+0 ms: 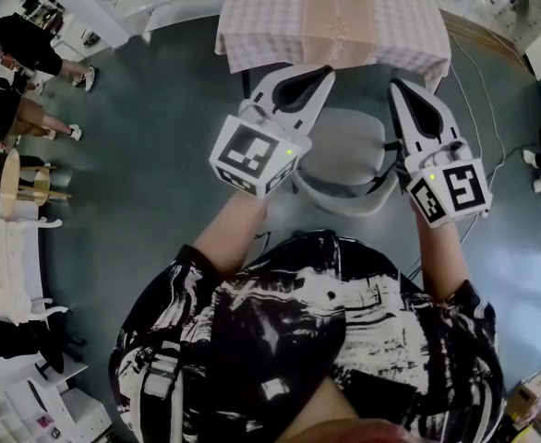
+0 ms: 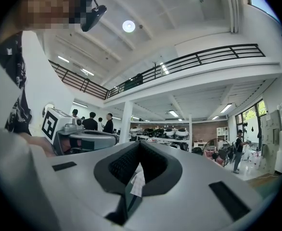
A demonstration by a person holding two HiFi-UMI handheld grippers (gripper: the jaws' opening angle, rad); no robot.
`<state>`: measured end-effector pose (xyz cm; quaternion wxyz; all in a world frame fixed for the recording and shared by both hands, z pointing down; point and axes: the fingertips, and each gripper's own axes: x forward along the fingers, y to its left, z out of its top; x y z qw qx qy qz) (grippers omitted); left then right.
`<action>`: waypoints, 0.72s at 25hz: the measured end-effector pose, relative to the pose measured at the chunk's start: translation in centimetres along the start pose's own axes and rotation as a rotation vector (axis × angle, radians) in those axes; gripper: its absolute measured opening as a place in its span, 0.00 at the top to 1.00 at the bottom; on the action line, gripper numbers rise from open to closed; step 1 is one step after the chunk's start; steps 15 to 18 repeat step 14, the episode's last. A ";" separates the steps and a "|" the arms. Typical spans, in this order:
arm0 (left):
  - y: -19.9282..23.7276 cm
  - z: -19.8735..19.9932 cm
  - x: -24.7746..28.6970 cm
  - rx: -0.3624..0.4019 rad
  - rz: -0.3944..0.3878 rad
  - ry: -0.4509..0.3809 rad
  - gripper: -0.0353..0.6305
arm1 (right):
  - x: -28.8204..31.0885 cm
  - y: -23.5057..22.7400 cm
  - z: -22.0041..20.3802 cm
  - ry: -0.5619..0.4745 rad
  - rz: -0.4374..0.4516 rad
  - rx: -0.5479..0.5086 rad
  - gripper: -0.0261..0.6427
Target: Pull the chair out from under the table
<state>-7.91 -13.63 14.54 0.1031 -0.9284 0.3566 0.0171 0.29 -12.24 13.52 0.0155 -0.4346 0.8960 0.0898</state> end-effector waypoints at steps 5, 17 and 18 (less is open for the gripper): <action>0.2 0.1 -0.1 -0.002 0.001 0.004 0.95 | 0.2 0.1 0.3 0.002 0.003 -0.004 0.96; -0.2 -0.1 -0.6 0.007 0.002 0.010 0.95 | -0.1 0.6 0.1 0.002 0.006 -0.005 0.96; -0.2 -0.1 -0.6 0.007 0.002 0.010 0.95 | -0.1 0.6 0.1 0.002 0.006 -0.005 0.96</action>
